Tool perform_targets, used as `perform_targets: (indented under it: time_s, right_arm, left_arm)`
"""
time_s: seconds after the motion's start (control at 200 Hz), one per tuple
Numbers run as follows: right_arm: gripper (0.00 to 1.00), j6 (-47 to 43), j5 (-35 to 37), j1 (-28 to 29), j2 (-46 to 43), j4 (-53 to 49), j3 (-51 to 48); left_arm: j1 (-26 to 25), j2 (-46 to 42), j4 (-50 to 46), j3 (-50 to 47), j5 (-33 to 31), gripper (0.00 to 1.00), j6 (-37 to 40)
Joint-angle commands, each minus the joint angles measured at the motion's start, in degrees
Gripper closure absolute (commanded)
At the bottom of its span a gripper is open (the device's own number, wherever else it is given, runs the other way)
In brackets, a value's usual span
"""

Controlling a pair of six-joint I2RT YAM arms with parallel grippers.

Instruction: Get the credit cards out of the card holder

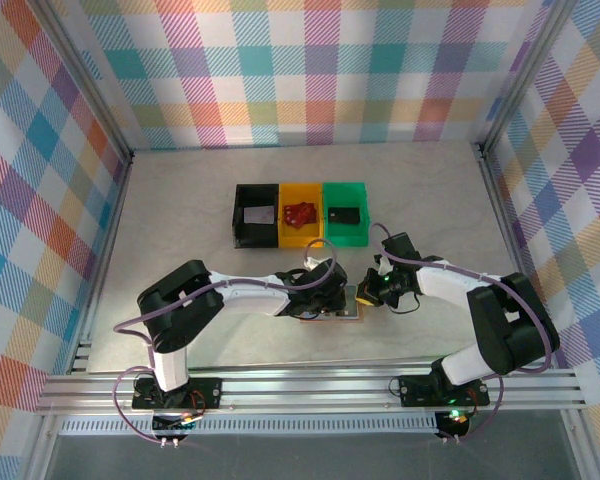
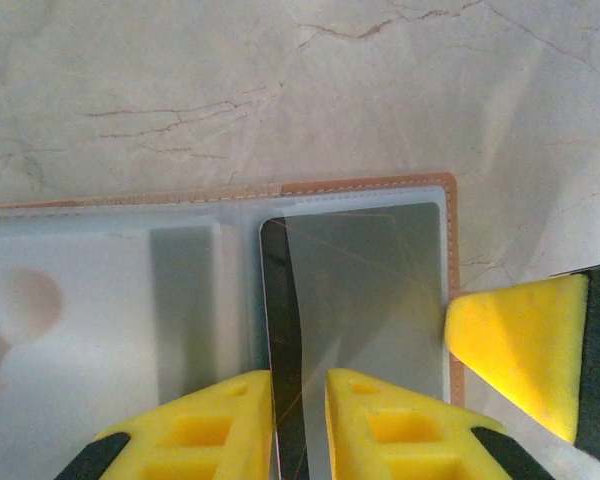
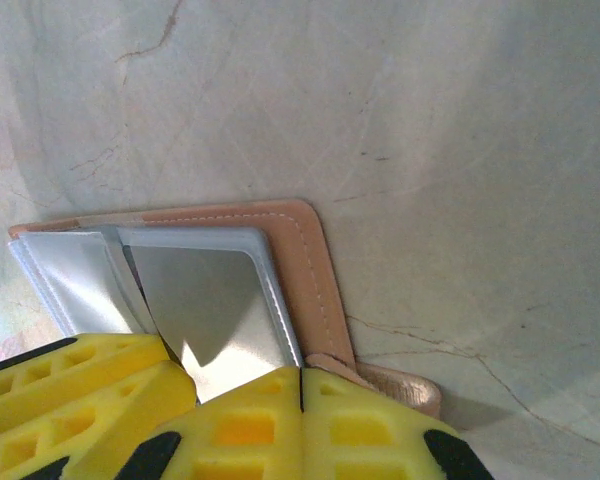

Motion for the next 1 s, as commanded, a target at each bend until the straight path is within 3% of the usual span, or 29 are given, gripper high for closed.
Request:
perform_targets:
  time_s: [0.0,0.455,0.995]
  right_arm:
    - [1.00,-0.2,0.4,-0.1,0.5,-1.5,-1.7]
    - [1.00,-0.2,0.4,-0.1,0.2,-1.5,-1.9]
    - [1.00,-0.2,0.2,-0.1,-0.1,-1.3,-2.1]
  left_arm:
    - [0.9,-1.0,3.4,-2.0,1.7,0.77,-2.1]
    - [2.7,-3.8,11.3,-7.6,3.6,0.83,-5.8]
    - [3.1,-2.7,17.2,-8.8,7.0,0.81,-7.2]
